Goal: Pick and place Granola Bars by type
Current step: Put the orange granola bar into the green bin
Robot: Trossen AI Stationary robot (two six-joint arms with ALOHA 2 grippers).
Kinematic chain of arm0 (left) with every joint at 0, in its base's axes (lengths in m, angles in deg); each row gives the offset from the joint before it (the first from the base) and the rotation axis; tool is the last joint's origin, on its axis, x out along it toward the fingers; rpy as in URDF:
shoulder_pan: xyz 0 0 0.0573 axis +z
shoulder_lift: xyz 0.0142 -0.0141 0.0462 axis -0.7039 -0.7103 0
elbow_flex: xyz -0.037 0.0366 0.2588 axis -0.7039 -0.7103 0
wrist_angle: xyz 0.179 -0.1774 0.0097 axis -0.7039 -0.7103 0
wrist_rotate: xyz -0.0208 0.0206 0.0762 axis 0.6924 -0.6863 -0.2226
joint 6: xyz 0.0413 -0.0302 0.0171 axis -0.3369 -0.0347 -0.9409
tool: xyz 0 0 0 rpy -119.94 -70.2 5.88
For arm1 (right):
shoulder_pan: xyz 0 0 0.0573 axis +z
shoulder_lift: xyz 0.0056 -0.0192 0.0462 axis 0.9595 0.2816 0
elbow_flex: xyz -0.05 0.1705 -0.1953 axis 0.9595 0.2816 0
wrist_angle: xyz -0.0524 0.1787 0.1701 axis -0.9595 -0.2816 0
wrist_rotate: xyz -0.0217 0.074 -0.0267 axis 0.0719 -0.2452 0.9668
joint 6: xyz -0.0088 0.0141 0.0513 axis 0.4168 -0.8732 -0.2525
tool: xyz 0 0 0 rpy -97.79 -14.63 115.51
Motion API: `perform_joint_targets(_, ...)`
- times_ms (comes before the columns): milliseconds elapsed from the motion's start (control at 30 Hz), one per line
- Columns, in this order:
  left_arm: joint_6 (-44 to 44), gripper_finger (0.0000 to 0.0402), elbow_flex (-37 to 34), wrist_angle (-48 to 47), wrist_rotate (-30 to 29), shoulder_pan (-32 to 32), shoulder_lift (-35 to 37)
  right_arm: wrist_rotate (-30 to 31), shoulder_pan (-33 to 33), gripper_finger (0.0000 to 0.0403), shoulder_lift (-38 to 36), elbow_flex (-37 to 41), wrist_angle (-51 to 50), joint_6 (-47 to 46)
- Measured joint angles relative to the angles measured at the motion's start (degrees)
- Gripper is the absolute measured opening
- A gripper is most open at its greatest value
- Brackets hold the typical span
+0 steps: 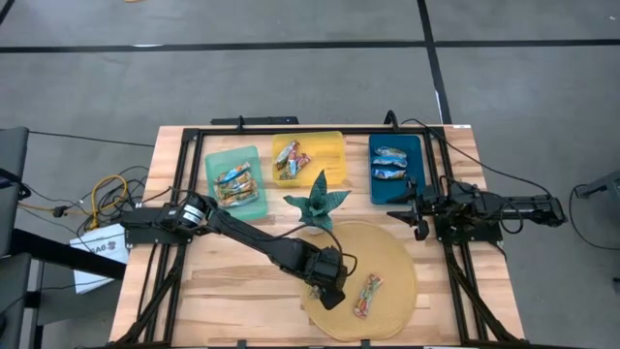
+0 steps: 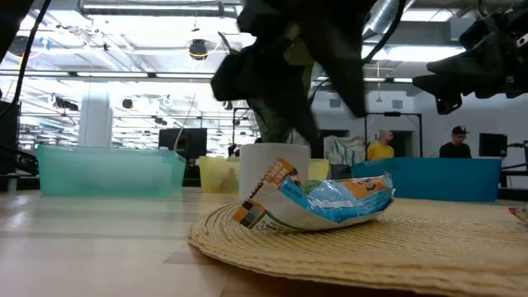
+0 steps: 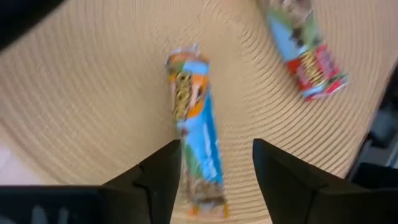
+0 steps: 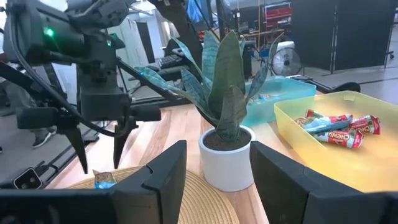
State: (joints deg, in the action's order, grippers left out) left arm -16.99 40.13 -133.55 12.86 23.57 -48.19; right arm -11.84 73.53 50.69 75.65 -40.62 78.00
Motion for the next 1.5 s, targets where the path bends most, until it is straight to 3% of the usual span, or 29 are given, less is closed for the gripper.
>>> perform_joint_targets(200, -0.08, 0.0192, 0.04, 3.59, 0.49, 0.27, -1.13, 0.02, -0.02, 0.0169, 0.02, 0.00, 0.03, 0.00)
perform_joint_targets(1067, 0.01, 0.0191, -0.15, 3.13, 0.78, 0.12, -6.52, -0.02, -0.01, 0.0169, 0.02, 0.00, 0.13, 0.00)
perform_joint_targets(1200, 0.03, 0.0163, -0.15, 2.64, 0.70, 0.12, -6.52, -0.02, -0.01, 0.0169, 0.02, 0.00, 0.14, 0.01)
perform_joint_targets(1500, 0.10, 0.0041, -0.15, 2.96, 1.12, 0.07, -6.52, 0.00, -0.02, 0.0169, 0.02, 0.00, 0.11, 0.01)
